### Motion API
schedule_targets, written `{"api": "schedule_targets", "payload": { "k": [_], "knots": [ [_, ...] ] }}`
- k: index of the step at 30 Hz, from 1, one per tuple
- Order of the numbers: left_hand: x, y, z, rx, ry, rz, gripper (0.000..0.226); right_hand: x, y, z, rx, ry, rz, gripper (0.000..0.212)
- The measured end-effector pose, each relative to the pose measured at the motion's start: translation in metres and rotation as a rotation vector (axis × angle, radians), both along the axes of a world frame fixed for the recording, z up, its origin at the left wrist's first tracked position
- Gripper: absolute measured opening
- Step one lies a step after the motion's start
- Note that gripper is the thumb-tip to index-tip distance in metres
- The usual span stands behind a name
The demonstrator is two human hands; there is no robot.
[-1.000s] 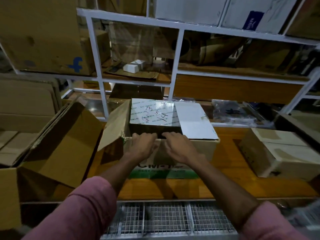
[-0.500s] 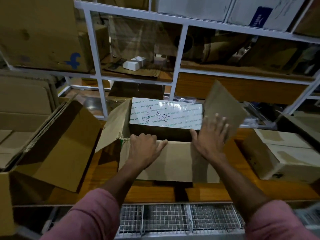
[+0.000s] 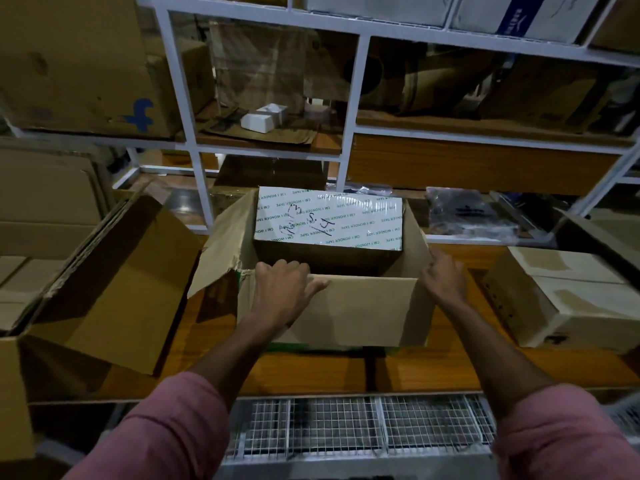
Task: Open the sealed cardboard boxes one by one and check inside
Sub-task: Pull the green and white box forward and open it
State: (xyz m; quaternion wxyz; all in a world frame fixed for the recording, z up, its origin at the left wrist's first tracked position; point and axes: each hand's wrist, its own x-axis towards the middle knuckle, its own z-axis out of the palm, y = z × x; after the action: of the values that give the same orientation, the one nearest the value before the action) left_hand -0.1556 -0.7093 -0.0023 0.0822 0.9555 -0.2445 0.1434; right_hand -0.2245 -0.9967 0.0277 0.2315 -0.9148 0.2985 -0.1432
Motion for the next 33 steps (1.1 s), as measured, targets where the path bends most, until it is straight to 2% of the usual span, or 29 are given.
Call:
{"api": "schedule_targets", "payload": {
  "k": [7,11,14,16,19,21,24,28,30,33],
  "knots": [
    [-0.031,0.004,0.000,-0.081,-0.014,-0.043,0.050,-0.033,-0.004,0.000,-0.065,0.064,0.008,0.033],
    [-0.057,0.007,-0.008,-0.111,-0.118,-0.066,0.044,-0.056,-0.008,-0.004,-0.075,0.020,0.063,0.034],
    [-0.070,0.012,-0.010,-0.084,-0.146,-0.042,0.044,-0.063,-0.005,-0.002,-0.120,0.006,0.062,0.029],
    [-0.075,0.012,-0.005,-0.034,-0.143,-0.009,0.047,-0.065,0.002,0.005,-0.219,-0.006,0.060,0.024],
    [-0.077,0.007,0.005,-0.028,-0.082,0.039,0.058,-0.058,0.013,0.008,-0.390,-0.092,0.229,0.032],
    [-0.073,0.002,0.014,-0.057,-0.026,0.063,0.055,-0.044,0.024,0.009,-0.363,-0.091,0.410,0.027],
    [-0.057,-0.007,0.032,-0.112,0.078,0.090,0.041,-0.020,0.047,0.012,-0.180,0.059,0.621,0.022],
    [-0.029,-0.017,0.043,-0.096,0.111,0.059,0.032,0.021,0.063,0.014,0.015,0.381,0.720,0.029],
    [-0.013,-0.021,0.039,-0.054,0.253,0.027,0.031,0.046,0.070,0.007,-0.023,0.571,0.755,0.041],
    [0.015,-0.027,0.031,0.071,0.614,-0.046,0.041,0.074,0.079,-0.010,-0.089,0.799,0.796,0.066]
  ]
}}
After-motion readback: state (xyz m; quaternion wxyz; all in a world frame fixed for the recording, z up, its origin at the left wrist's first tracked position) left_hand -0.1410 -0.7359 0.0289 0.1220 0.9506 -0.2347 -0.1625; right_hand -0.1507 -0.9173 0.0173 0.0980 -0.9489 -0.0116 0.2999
